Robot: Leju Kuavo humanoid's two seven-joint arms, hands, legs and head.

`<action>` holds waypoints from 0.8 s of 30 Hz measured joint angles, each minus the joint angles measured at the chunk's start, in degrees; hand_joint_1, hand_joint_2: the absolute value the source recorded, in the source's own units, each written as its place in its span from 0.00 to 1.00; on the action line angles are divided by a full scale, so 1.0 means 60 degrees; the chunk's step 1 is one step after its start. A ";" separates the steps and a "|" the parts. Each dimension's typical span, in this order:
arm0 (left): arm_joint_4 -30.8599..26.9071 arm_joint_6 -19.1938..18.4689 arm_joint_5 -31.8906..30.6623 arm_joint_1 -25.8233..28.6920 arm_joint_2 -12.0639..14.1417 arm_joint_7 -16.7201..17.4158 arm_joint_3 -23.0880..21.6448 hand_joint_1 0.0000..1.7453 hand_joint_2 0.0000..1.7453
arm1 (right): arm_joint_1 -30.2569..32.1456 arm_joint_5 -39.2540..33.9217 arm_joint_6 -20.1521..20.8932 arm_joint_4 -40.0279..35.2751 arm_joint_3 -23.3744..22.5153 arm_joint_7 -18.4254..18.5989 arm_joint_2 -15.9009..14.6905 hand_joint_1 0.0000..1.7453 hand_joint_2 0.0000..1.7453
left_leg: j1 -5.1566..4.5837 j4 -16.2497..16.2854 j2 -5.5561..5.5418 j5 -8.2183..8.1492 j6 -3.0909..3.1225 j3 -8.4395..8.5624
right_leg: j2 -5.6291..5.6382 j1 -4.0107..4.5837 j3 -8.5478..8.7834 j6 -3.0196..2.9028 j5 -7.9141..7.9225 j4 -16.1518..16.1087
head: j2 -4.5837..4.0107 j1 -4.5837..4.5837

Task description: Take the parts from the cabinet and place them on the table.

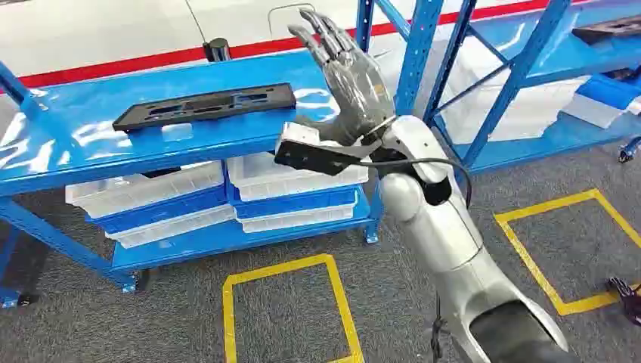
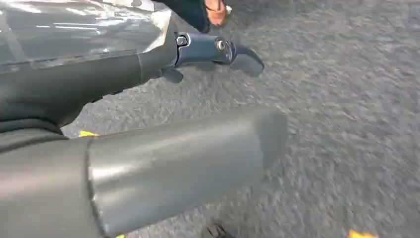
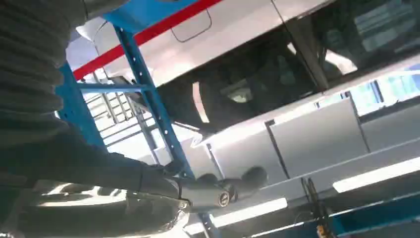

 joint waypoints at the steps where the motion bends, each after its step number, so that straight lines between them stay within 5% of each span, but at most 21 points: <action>1: 0.0000 0.0000 0.0000 -0.0016 -0.0026 0.0000 -0.0004 0.00 0.00 | -0.0066 -0.0011 0.0000 0.0026 0.0011 -0.0003 0.0029 0.00 1.00 | 0.0003 0.0778 0.0007 0.0049 -0.0052 -0.0467 | 0.0006 0.0012 0.0092 -0.0104 -0.0084 -0.0001 | 0.0000 -0.0026; 2: 0.0004 0.0000 0.0000 -0.0015 -0.0048 0.0000 -0.0007 0.00 0.00 | -0.0097 -0.0029 0.0000 0.0073 0.0043 -0.0011 0.0040 0.00 1.00 | 0.0002 0.1624 0.0012 -0.0120 -0.0085 -0.1116 | 0.0006 0.0017 0.0197 -0.0143 -0.0192 -0.0001 | 0.0000 -0.0014; 4: 0.0004 0.0000 -0.0004 0.0048 -0.0048 0.0004 -0.0004 0.00 0.00 | -0.0096 -0.0091 0.0000 0.0193 0.0084 -0.0014 0.0044 0.00 1.00 | 0.0001 0.2556 0.0018 -0.0875 -0.0124 -0.2156 | 0.0027 0.0028 0.0450 -0.0174 -0.0451 -0.0009 | 0.0000 -0.0022; 6: 0.0004 -0.0007 -0.0116 0.0112 -0.0048 0.0033 -0.0004 0.00 0.00 | -0.0135 -0.0212 -0.0004 0.0288 0.0091 -0.0029 0.0000 0.00 1.00 | -0.0002 0.2328 0.0028 -0.1297 -0.0090 -0.2640 | 0.0052 0.0036 0.0784 -0.0122 -0.0618 0.0001 | 0.0000 -0.0026; 7: 0.0008 -0.0004 -0.0186 0.0112 -0.0051 0.0051 -0.0007 0.00 0.00 | -0.0174 -0.0281 -0.0007 0.0339 0.0091 -0.0062 -0.0033 0.00 1.00 | -0.0011 0.1850 0.0029 -0.1166 -0.0054 -0.2678 | 0.0060 0.0038 0.0978 -0.0100 -0.0756 -0.0016 | 0.0000 -0.0022; 8: 0.0008 0.0011 -0.0233 0.0108 -0.0051 0.0055 -0.0011 0.00 0.00 | -0.0236 -0.0383 -0.0015 0.0383 0.0091 -0.0124 -0.0073 0.00 1.00 | -0.0046 0.1049 0.0025 -0.0534 0.0051 -0.2641 | 0.0060 0.0050 0.1181 -0.0076 -0.0915 -0.0038 | 0.0000 -0.0022; 10: 0.0011 0.0018 -0.0270 0.0128 -0.0036 0.0066 -0.0018 0.00 0.00 | -0.0286 -0.0481 -0.0047 0.0491 0.0098 -0.0153 -0.0164 0.00 1.00 | -0.0173 -0.0310 -0.0024 0.1546 0.0281 -0.2628 | 0.0099 0.0067 0.1484 0.0004 -0.1129 -0.0088 | 0.0000 -0.0022; 12: 0.0022 0.0007 -0.0266 0.0141 -0.0026 0.0066 -0.0015 0.00 0.00 | -0.0265 -0.0528 -0.0062 0.0583 0.0153 -0.0160 -0.0172 0.00 1.00 | -0.0264 -0.0421 -0.0193 0.1517 0.0334 -0.2512 | 0.0172 0.0147 0.1550 0.0084 -0.1393 -0.0244 | 0.0000 -0.0018; 14: 0.0022 -0.0007 -0.0262 0.0105 -0.0029 0.0033 -0.0015 0.00 0.00 | -0.0417 -0.0565 -0.0138 0.0594 0.0150 -0.0164 -0.0200 0.00 1.00 | -0.0239 -0.0511 -0.0170 0.1575 0.0302 -0.2341 | 0.0194 0.0203 0.1778 0.0114 -0.1539 -0.0482 | 0.0000 -0.0022; 15: 0.0026 -0.0022 -0.0252 0.0091 -0.0059 0.0007 -0.0018 0.00 0.00 | -0.0464 -0.0569 -0.0157 0.0597 0.0149 -0.0160 -0.0233 0.00 1.00 | -0.0121 -0.0656 -0.0155 0.1998 0.0314 -0.2191 | 0.0188 0.0174 0.1934 0.0147 -0.1595 -0.0365 | 0.0000 -0.0011; 17: 0.0037 -0.0033 -0.0248 0.0053 -0.0040 -0.0036 -0.0018 0.00 0.00 | -0.0493 -0.0612 -0.0215 0.0623 0.0168 -0.0160 -0.0262 0.00 1.00 | -0.0141 -0.0631 -0.0108 0.1852 0.0407 -0.2015 | 0.0115 0.0191 0.1445 0.0119 -0.2000 0.0607 | 0.0000 0.0040; 19: 0.0048 -0.0029 -0.0222 0.0016 -0.0040 -0.0036 -0.0022 0.00 0.00 | -0.0472 -0.0674 -0.0233 0.0681 0.0215 -0.0153 -0.0302 0.00 1.00 | -0.0149 -0.0614 -0.0099 0.1713 0.0459 -0.1944 | 0.0113 0.0190 0.0194 0.0057 -0.2511 0.2309 | 0.0000 0.0043; 21: 0.0048 -0.0029 -0.0193 0.0032 -0.0040 -0.0015 -0.0018 0.00 0.00 | -0.0459 -0.0700 -0.0240 0.0776 0.0259 -0.0145 -0.0331 0.00 1.00 | -0.0166 -0.0590 -0.0140 0.1567 0.0468 -0.1852 | 0.0112 0.0186 -0.0516 0.0184 -0.2254 0.2696 | 0.0000 0.0040; 22: 0.0048 -0.0025 -0.0186 0.0053 -0.0037 -0.0007 -0.0011 0.00 0.00 | -0.0461 -0.0700 -0.0248 0.0809 0.0277 -0.0145 -0.0331 0.00 1.00 | -0.0176 -0.0557 -0.0172 0.1474 0.0466 -0.1774 | 0.0111 0.0187 -0.0527 0.0306 -0.1816 0.2210 | 0.0000 0.0044; 24: 0.0048 -0.0026 -0.0186 0.0047 -0.0037 -0.0040 -0.0007 0.00 0.00 | -0.0485 -0.0718 -0.0284 0.0856 0.0302 -0.0145 -0.0331 0.00 1.00 | -0.0201 -0.0462 -0.0252 0.1259 0.0430 -0.1587 | 0.0112 0.0199 -0.0116 0.0503 -0.0555 0.0372 | 0.0000 0.0044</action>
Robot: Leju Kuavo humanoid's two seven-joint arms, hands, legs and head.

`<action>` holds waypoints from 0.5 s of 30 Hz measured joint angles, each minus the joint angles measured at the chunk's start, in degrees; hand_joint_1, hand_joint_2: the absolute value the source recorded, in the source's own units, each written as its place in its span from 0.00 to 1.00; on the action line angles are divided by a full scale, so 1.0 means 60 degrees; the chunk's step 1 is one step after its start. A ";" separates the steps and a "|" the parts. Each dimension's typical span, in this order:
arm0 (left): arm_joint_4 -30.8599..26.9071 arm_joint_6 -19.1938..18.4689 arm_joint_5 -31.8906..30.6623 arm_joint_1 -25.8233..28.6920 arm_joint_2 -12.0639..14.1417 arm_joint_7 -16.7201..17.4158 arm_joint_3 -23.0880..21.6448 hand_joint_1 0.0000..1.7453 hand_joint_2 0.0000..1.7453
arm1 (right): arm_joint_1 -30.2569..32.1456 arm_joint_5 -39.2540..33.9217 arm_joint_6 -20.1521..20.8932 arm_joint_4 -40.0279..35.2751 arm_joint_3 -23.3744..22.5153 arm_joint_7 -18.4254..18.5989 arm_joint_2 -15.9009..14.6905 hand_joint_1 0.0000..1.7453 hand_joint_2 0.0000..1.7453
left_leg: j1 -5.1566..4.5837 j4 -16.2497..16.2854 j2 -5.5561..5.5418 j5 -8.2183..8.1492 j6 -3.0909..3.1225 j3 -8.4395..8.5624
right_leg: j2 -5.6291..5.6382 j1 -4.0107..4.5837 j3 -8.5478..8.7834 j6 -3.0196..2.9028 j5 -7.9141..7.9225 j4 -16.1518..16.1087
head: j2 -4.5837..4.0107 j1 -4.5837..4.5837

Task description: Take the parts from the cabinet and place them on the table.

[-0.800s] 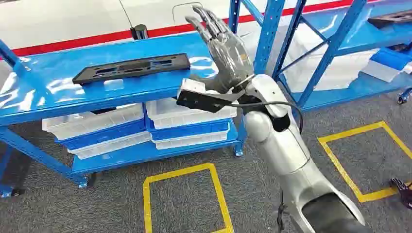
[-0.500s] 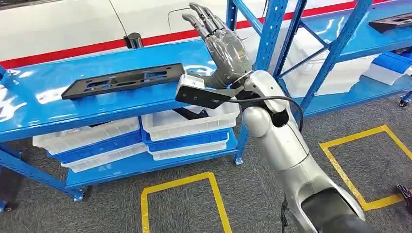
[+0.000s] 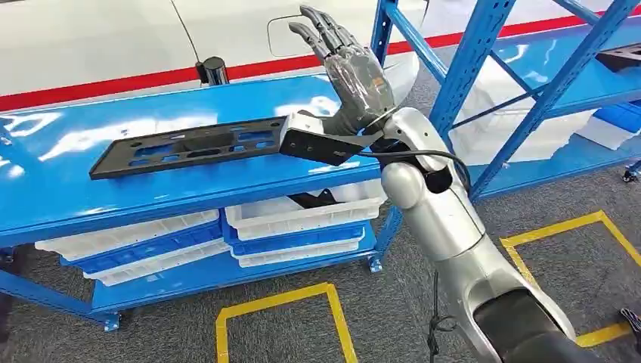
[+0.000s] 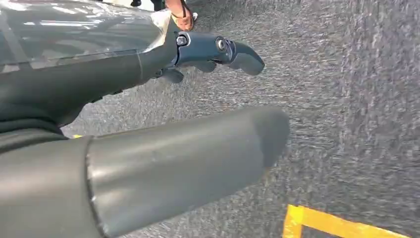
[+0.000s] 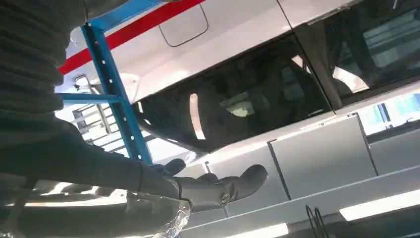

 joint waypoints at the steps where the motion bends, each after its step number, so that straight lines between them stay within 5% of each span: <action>1: 0.0004 -0.0004 0.0000 0.0005 0.0000 -0.0018 0.0000 0.00 0.00 | 0.0017 -0.0004 -0.0022 0.0018 0.0007 0.0004 -0.0004 0.00 1.00 | 0.0009 0.0001 -0.0019 -0.0061 -0.0020 0.0007 | 0.0000 0.0019 0.0090 -0.0108 0.0326 -0.0226 | 0.0000 -0.0007; 3: 0.0015 -0.0011 -0.0015 -0.0004 0.0011 -0.0058 0.0000 0.00 0.00 | -0.0043 -0.0015 -0.0073 0.0084 0.0051 0.0011 0.0011 0.00 1.00 | -0.0030 0.0046 -0.0060 -0.0108 -0.0102 0.0017 | 0.0029 0.0060 0.0172 -0.0267 0.0334 -0.0302 | 0.0000 -0.0015; 4: 0.0015 -0.0018 -0.0015 -0.0002 0.0033 -0.0069 -0.0004 0.00 0.00 | -0.0050 -0.0022 -0.0087 0.0095 0.0058 0.0007 0.0015 0.00 1.00 | -0.0060 0.0082 -0.0057 -0.0159 -0.0008 0.0014 | 0.0034 0.0035 0.0175 -0.0277 0.0346 -0.0337 | 0.0000 -0.0011; 15: 0.0022 0.0029 -0.0007 -0.0014 0.0055 -0.0069 0.0000 0.00 0.00 | -0.0087 -0.0197 -0.0299 0.0353 0.0113 -0.0116 0.0040 0.00 1.00 | -0.0044 -0.0006 -0.0037 -0.0196 -0.0072 0.0051 | 0.0056 0.0073 0.0176 -0.0395 0.0268 -0.0335 | 0.0000 -0.0018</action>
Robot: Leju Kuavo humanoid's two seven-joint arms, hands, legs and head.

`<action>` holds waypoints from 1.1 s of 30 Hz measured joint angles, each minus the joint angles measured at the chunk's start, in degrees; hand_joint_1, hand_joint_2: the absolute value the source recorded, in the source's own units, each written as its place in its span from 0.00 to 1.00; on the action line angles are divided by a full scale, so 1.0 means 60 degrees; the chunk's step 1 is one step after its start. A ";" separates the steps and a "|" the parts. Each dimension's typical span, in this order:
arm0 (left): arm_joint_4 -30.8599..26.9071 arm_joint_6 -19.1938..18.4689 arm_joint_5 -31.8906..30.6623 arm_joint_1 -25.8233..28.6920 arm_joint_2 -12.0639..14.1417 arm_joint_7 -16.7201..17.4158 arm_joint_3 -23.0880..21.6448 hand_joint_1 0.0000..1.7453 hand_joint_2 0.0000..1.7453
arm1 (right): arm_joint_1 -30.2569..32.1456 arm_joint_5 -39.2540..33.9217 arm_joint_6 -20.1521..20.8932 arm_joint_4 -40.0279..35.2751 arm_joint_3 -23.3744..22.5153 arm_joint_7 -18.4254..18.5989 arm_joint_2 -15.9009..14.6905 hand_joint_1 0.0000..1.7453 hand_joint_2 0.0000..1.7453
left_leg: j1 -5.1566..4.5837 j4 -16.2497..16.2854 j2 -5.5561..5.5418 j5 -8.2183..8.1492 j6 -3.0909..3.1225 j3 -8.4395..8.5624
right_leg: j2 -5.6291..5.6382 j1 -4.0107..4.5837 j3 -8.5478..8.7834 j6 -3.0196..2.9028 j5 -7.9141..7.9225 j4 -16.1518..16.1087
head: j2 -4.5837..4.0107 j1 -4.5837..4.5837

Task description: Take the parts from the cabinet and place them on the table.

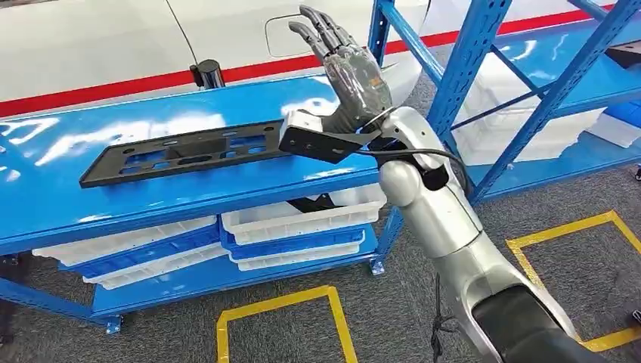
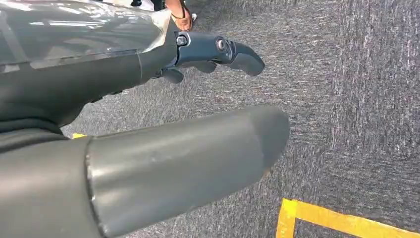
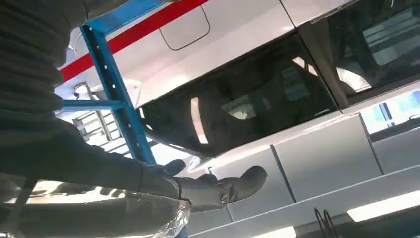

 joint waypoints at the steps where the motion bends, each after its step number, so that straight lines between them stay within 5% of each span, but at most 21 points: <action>1: 0.0004 0.0004 0.0015 0.0001 0.0000 -0.0004 0.0000 0.00 0.00 | -0.0011 -0.0007 -0.0033 0.0026 0.0011 -0.0033 0.0029 0.00 1.00 | 0.0003 -0.0001 0.0002 -0.0002 -0.0003 0.0000 | 0.0000 0.0000 0.0000 0.0000 0.0000 0.0000 | 0.0000 0.0000; 13: 0.0015 0.0135 0.0215 0.0032 0.0004 0.0066 0.0011 0.00 0.00 | -0.0034 -0.0113 -0.0270 0.0211 0.0164 -0.0197 0.0244 0.00 1.00 | -0.0025 -0.0051 -0.0002 0.0000 0.0000 -0.0012 | -0.0001 -0.0048 0.0046 0.0024 0.0019 -0.0161 | 0.0000 -0.0215; 19: 0.0026 0.0142 0.0204 0.0007 -0.0004 0.0131 0.0015 0.00 0.00 | 0.0095 -0.0087 -0.0288 0.0306 0.0255 -0.0233 0.0251 0.00 1.00 | -0.0096 -0.0153 0.0069 -0.0149 0.0196 0.0012 | 0.0011 -0.0030 0.0163 0.0079 -0.0004 -0.0270 | 0.0000 -0.0211; 21: 0.0029 0.0135 0.0116 0.0022 -0.0007 0.0164 0.0015 0.00 0.00 | 0.0237 -0.0087 -0.0346 0.0302 0.0259 -0.0233 0.0193 0.00 1.00 | -0.0019 -0.0384 0.0063 -0.0135 0.0244 0.0370 | -0.0011 0.0013 0.0230 0.0115 -0.0179 -0.0200 | 0.0000 -0.0189; 22: 0.0033 0.0138 0.0095 0.0019 -0.0011 0.0182 0.0015 0.00 0.00 | 0.0334 -0.0091 -0.0383 0.0306 0.0277 -0.0230 0.0113 0.00 1.00 | -0.0018 -0.0440 0.0049 -0.0147 0.0266 0.0502 | -0.0011 0.0036 0.0031 0.0019 -0.0379 0.0318 | 0.0000 -0.0182; 24: 0.0036 0.0135 0.0021 -0.0007 -0.0004 0.0241 0.0011 0.00 0.00 | 0.0545 -0.0091 -0.0408 0.0291 0.0324 -0.0204 -0.0019 0.00 1.00 | -0.0023 -0.0441 0.0052 -0.0214 0.0312 0.0577 | -0.0010 0.0033 -0.0911 -0.0128 -0.0925 0.2044 | 0.0000 -0.0178; 26: 0.0040 0.0135 -0.0036 -0.0007 -0.0014 0.0266 0.0011 0.00 0.00 | 0.0772 -0.0098 -0.0423 0.0223 0.0339 -0.0146 -0.0200 0.00 1.00 | -0.0026 -0.0426 0.0043 -0.0310 0.0313 0.0675 | -0.0009 0.0033 -0.1655 -0.0062 -0.1114 0.3053 | 0.0000 -0.0186; 27: 0.0044 0.0135 -0.0055 0.0001 -0.0015 0.0280 0.0011 0.00 0.00 | 0.0860 -0.0102 -0.0430 0.0161 0.0335 -0.0106 -0.0266 0.00 1.00 | -0.0026 -0.0425 0.0029 -0.0373 0.0293 0.0764 | -0.0014 0.0021 -0.1666 0.0056 -0.0889 0.2823 | 0.0000 -0.0182; 30: 0.0044 0.0142 -0.0095 -0.0030 -0.0026 0.0302 0.0004 0.00 0.00 | 0.0921 -0.0109 -0.0441 -0.0167 0.0335 -0.0037 -0.0436 0.00 1.00 | -0.0021 -0.0422 0.0024 -0.0635 0.0196 0.1155 | -0.0056 -0.0063 -0.0730 0.0472 0.0700 0.0204 | 0.0000 -0.0178; 31: 0.0051 0.0153 -0.0102 -0.0041 -0.0025 0.0313 0.0004 0.00 0.00 | 0.0949 -0.0109 -0.0444 -0.0226 0.0339 -0.0011 -0.0492 0.00 1.00 | -0.0029 -0.0401 0.0033 -0.0714 0.0143 0.1227 | -0.0073 -0.0039 -0.0584 0.0354 0.0776 -0.0237 | 0.0000 -0.0179; 32: 0.0055 0.0167 -0.0120 -0.0072 -0.0022 0.0331 0.0004 0.00 0.00 | 0.0969 -0.0109 -0.0452 -0.0305 0.0339 0.0018 -0.0521 0.00 1.00 | -0.0034 -0.0377 0.0025 -0.0748 0.0098 0.1163 | -0.0081 0.0015 -0.0511 0.0094 0.0566 -0.0276 | 0.0000 -0.0175; 33: 0.0058 0.0171 -0.0153 -0.0104 -0.0026 0.0353 0.0000 0.00 0.00 | 0.1062 -0.0109 -0.0452 -0.0422 0.0335 0.0028 -0.0528 0.00 1.00 | -0.0032 -0.0363 0.0033 -0.0829 0.0030 0.1151 | -0.0073 0.0023 -0.0475 -0.0004 0.0707 -0.0245 | 0.0000 -0.0175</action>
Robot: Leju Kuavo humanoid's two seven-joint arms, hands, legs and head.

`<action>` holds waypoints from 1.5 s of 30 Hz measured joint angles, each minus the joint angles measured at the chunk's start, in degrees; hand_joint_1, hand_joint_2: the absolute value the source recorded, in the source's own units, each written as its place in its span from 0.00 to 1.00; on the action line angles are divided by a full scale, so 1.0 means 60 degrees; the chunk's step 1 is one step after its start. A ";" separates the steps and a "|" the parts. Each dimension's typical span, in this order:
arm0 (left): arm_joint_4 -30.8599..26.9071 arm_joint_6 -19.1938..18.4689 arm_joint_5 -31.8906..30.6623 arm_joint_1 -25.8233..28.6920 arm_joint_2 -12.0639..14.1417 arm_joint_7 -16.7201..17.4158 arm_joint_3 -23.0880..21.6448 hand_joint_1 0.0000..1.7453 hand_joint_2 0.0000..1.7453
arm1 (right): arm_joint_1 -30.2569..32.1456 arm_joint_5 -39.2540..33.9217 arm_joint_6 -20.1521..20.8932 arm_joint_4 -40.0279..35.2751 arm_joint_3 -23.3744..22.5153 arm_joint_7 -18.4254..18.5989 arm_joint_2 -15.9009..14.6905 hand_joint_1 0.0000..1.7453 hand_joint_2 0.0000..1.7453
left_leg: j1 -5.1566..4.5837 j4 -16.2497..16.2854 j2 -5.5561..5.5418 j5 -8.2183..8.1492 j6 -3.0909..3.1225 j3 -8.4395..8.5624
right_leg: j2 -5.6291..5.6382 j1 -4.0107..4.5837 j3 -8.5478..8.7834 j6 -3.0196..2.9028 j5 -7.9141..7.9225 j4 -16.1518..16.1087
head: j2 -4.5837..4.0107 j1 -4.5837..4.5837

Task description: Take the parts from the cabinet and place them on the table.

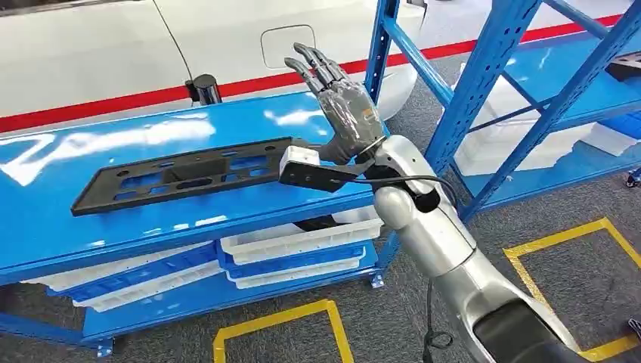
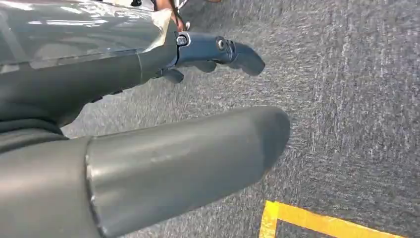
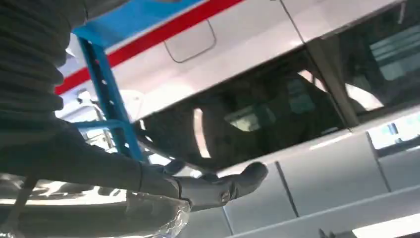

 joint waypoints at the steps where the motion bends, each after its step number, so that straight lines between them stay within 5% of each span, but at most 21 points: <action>1: 0.0008 0.0004 -0.0022 -0.0005 -0.0015 0.0011 0.0000 0.00 0.00 | 0.0047 0.0000 -0.0004 -0.0110 -0.0030 0.0015 -0.0081 0.00 1.00 | 0.0000 0.0072 0.0007 0.0000 -0.0015 0.0055 | -0.0011 0.0012 0.0008 -0.0074 -0.0046 -0.0007 | 0.0000 0.0014; 4: 0.0011 0.0015 -0.0051 -0.0045 -0.0055 0.0029 -0.0003 0.00 0.00 | 0.0076 0.0003 -0.0003 -0.0434 -0.0088 0.0106 -0.0124 0.00 1.00 | -0.0004 0.0602 0.0172 -0.0319 -0.0240 -0.0154 | -0.0010 -0.0177 0.0287 -0.0230 -0.0146 -0.0050 | 0.0000 -0.0014; 7: 0.0011 0.0018 -0.0066 -0.0071 -0.0047 0.0062 -0.0004 0.00 0.00 | 0.0228 0.0018 0.0036 -0.0606 -0.0102 0.0223 -0.0146 0.00 1.00 | 0.0178 0.2970 0.0267 -0.1137 -0.0444 -0.1619 | -0.0026 -0.0174 0.0433 -0.0346 -0.0284 -0.0039 | 0.0000 -0.0022; 9: 0.0011 0.0025 -0.0084 -0.0052 -0.0058 0.0088 0.0000 0.00 0.00 | 0.0349 0.0022 0.0040 -0.0707 -0.0113 0.0270 -0.0157 0.00 1.00 | 0.0258 0.3268 0.0294 -0.0922 -0.0507 -0.2117 | -0.0016 -0.0180 0.0519 -0.0318 -0.0366 -0.0028 | 0.0000 -0.0026; 10: 0.0011 0.0025 -0.0098 -0.0058 -0.0058 0.0091 -0.0003 0.00 0.00 | 0.0382 0.0033 0.0044 -0.0762 -0.0131 0.0288 -0.0164 0.00 1.00 | 0.0292 0.2816 0.0304 -0.0515 -0.0516 -0.2035 | -0.0010 -0.0190 0.0584 -0.0301 -0.0415 -0.0025 | 0.0000 -0.0022; 12: 0.0011 0.0029 -0.0120 -0.0076 -0.0051 0.0091 -0.0004 0.00 0.00 | 0.0391 0.0058 0.0062 -0.0890 -0.0179 0.0288 -0.0168 0.00 1.00 | 0.0332 0.0983 0.0319 0.0761 -0.0502 -0.1350 | -0.0002 -0.0211 0.0780 -0.0216 -0.0553 -0.0014 | 0.0000 -0.0022; 13: 0.0011 0.0036 -0.0124 -0.0074 -0.0051 0.0091 -0.0004 0.00 0.00 | 0.0389 0.0091 0.0077 -0.0930 -0.0193 0.0292 -0.0171 0.00 1.00 | 0.0329 0.0377 0.0350 0.0993 -0.0482 -0.1098 | -0.0004 -0.0198 0.0840 -0.0152 -0.0608 -0.0012 | 0.0000 -0.0015; 14: 0.0011 0.0044 -0.0124 -0.0095 -0.0055 0.0091 -0.0004 0.00 0.00 | 0.0380 0.0105 0.0106 -0.0966 -0.0197 0.0296 -0.0175 0.00 1.00 | 0.0266 0.0186 0.0364 0.0691 -0.0454 -0.1087 | -0.0001 -0.0129 0.0810 -0.0102 -0.0635 0.0011 | 0.0000 -0.0015; 15: 0.0015 0.0051 -0.0124 -0.0103 -0.0058 0.0091 -0.0007 0.00 0.00 | 0.0389 0.0112 0.0134 -0.1010 -0.0208 0.0318 -0.0186 0.00 1.00 | 0.0252 0.0295 0.0340 0.0790 -0.0355 -0.1019 | -0.0006 -0.0110 0.0747 -0.0052 -0.0662 0.0014 | 0.0000 -0.0019; 20: 0.0015 0.0087 -0.0120 -0.0083 -0.0087 0.0106 0.0000 0.00 0.00 | 0.0413 0.0131 0.0200 -0.1083 -0.0237 0.0332 -0.0241 0.00 1.00 | 0.0202 0.0284 0.0250 0.0872 -0.0381 -0.1044 | -0.0089 -0.0123 0.0783 -0.0099 -0.0729 0.0029 | 0.0000 0.0003; 24: 0.0015 0.0113 -0.0117 -0.0081 -0.0098 0.0106 0.0000 0.00 0.00 | 0.0410 0.0120 0.0237 -0.1163 -0.0244 0.0332 -0.0244 0.00 1.00 | 0.0165 0.0286 0.0237 0.0838 -0.0298 -0.1047 | -0.0099 -0.0155 0.0810 -0.0095 -0.0730 -0.0030 | 0.0000 0.0003; 30: 0.0015 0.0131 -0.0106 -0.0080 -0.0091 0.0084 0.0000 0.00 0.00 | 0.0411 0.0120 0.0277 -0.1239 -0.0255 0.0332 -0.0248 0.00 1.00 | 0.0132 0.0291 0.0244 0.0846 -0.0245 -0.1047 | -0.0097 -0.0184 0.0802 0.0034 -0.0696 -0.0038 | 0.0000 0.0003; 41: 0.0015 0.0200 -0.0080 -0.0080 -0.0087 0.0080 0.0004 0.00 0.00 | 0.0410 0.0102 0.0390 -0.1294 -0.0270 0.0325 -0.0255 0.00 1.00 | 0.0128 0.0315 0.0241 0.0845 -0.0207 -0.1045 | -0.0097 -0.0197 0.0808 0.0049 -0.0689 -0.0033 | 0.0000 0.0003; 45: 0.0015 0.0215 -0.0051 -0.0079 -0.0076 0.0077 0.0007 0.00 0.00 | 0.0388 0.0102 0.0404 -0.1291 -0.0266 0.0285 -0.0183 0.00 1.00 | 0.0082 0.0322 0.0238 0.0781 -0.0096 -0.1062 | -0.0097 -0.0233 0.0875 0.0184 -0.0665 -0.0061 | 0.0000 0.0003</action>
